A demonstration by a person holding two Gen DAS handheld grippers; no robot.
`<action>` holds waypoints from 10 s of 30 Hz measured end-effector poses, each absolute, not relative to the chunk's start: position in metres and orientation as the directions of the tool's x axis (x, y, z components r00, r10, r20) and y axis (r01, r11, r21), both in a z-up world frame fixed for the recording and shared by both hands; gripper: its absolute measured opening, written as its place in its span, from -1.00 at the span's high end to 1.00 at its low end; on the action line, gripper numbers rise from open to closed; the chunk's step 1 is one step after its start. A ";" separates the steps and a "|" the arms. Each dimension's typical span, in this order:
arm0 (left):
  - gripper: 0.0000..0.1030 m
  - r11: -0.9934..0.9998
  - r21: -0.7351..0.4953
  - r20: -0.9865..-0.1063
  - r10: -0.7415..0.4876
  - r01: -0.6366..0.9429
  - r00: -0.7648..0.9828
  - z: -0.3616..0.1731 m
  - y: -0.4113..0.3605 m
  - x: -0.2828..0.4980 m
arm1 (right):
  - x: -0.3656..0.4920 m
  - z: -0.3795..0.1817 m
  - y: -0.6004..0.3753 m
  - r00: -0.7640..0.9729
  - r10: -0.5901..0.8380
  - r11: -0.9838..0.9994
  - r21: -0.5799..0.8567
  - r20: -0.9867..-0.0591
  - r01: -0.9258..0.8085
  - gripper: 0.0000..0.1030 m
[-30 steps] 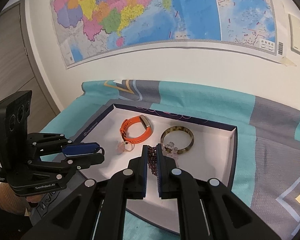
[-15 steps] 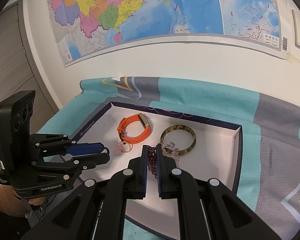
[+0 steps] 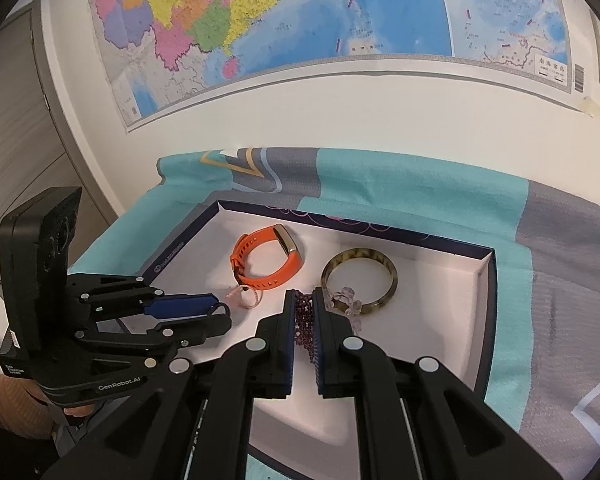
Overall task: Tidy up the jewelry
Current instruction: 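Carry the beaded necklace over the box with the right gripper while the left holds the black ring, then lower the necklace and black ring into the box and open both grippers, then withdraw both open grippers from the box toward the green pendants, then grasp the green bead pendant with the left gripper while the right grasps the black-cord green pendant, then carry both green pendants over the white box, then open both grippers to drop the green pendants into the box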
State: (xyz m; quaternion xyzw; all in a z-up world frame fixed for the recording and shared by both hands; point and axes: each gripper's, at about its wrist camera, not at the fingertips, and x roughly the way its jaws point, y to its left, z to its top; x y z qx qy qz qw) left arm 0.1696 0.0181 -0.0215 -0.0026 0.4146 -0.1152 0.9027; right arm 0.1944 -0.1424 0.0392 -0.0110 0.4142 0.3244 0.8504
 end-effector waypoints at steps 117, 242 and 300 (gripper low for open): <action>0.37 0.904 -0.077 -0.770 -0.322 0.421 0.552 -0.039 -0.004 0.067 | 0.097 0.000 -0.148 0.320 0.562 0.752 0.309 -0.763 -0.582 0.56; 0.66 0.946 -0.149 -0.641 -0.315 0.290 0.700 0.011 0.015 0.100 | 0.139 0.030 -0.157 0.429 0.544 0.787 0.261 -0.721 -0.559 0.56; 0.36 0.963 -0.151 -0.687 -0.266 0.225 0.677 -0.010 0.020 0.133 | 0.167 0.020 -0.141 0.449 0.460 0.824 0.180 -0.766 -0.537 0.49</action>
